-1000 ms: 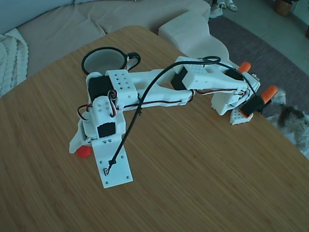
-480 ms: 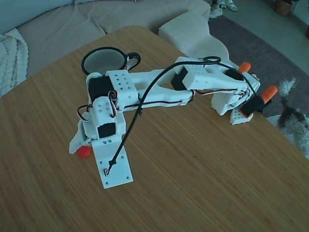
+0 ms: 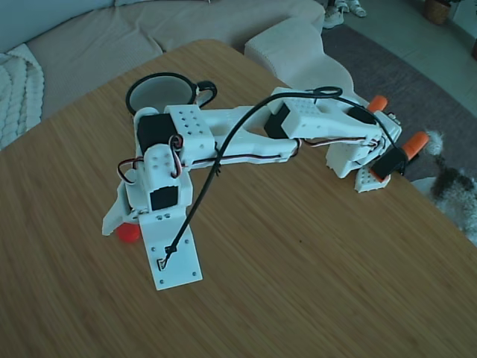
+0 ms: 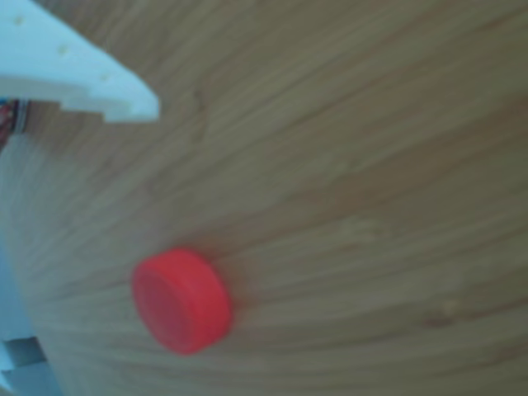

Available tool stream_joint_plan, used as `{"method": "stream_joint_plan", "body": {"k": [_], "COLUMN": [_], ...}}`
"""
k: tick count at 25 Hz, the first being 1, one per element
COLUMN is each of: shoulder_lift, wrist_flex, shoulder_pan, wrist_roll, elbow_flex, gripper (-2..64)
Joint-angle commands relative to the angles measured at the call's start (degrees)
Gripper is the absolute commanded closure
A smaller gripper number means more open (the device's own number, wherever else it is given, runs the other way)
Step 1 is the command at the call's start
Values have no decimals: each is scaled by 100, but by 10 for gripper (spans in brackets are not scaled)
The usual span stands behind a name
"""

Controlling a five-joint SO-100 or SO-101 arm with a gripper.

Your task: Grasp a red cap and put it in the cup.

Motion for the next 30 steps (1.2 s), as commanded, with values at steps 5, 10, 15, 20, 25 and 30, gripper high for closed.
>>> {"method": "stream_joint_plan", "body": {"k": [5,10,15,20,25,30], "shoulder_lift": [123,-35,-272,-413,-642,-703], "wrist_flex": [70,-62,-26,-62,-9,-9], "shoulder_pan": [114,229,229,237,272,316], "wrist_roll": [-53,-53,-53,-62,-193,-202], "elbow_flex": [-483,-721,-958,-1063,-1345,-1397], "gripper": [82,82,82,82,82,82]}}
